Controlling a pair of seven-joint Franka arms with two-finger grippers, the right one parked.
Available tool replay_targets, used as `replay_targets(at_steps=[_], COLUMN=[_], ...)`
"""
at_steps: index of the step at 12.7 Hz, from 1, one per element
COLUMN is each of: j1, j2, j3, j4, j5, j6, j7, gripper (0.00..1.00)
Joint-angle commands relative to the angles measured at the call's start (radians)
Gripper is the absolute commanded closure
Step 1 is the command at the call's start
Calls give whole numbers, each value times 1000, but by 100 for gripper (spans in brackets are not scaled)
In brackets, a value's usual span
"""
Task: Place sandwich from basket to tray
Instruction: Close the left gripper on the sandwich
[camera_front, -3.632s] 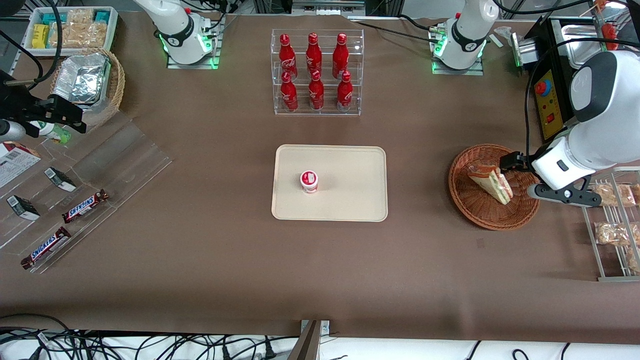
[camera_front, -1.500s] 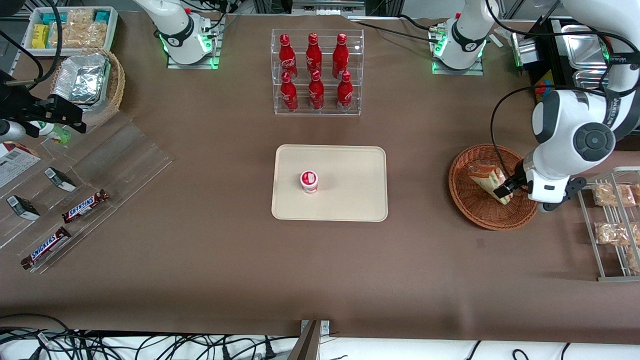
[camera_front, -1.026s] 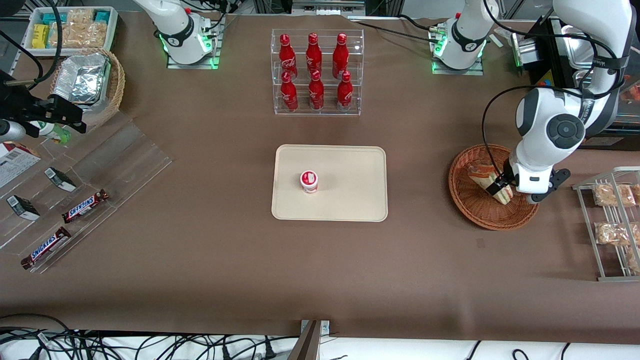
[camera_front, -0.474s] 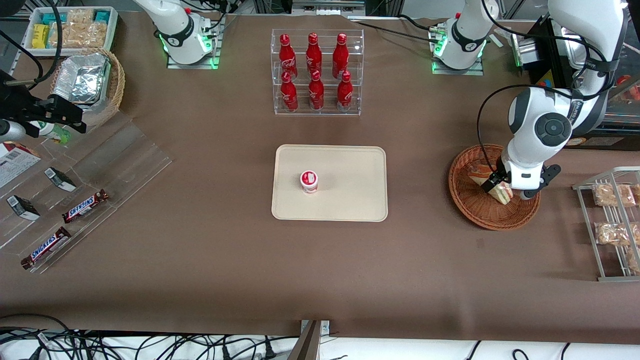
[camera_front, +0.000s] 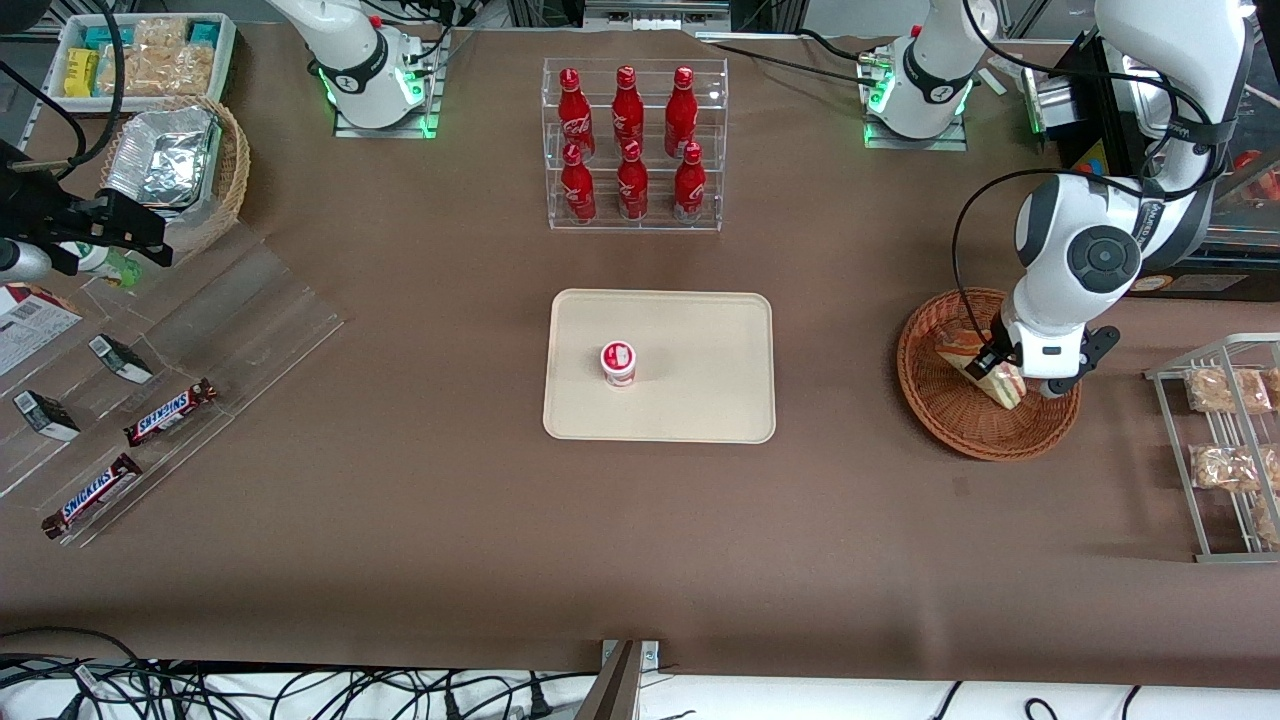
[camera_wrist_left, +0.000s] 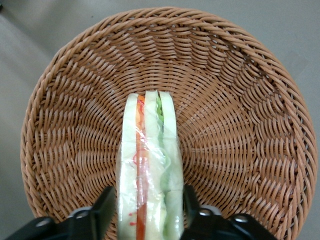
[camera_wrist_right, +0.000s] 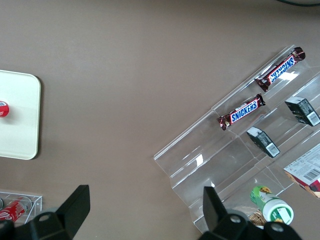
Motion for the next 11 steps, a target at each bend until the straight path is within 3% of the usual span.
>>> replay_targets(at_steps=[1,2,4,8,11], j1=[-6,-6,-5,-6,-6], j2=[-2,-2,-2,-12,-15], j3=[2,2,2,-6,-29], j4=[-13,-13,-13,1,91], j5=[29,29,29,29,29], j6=[13,13,11,-9,-168], j7=[-30,-30,-30,-12,93], gripper=[58,66,70,70,70])
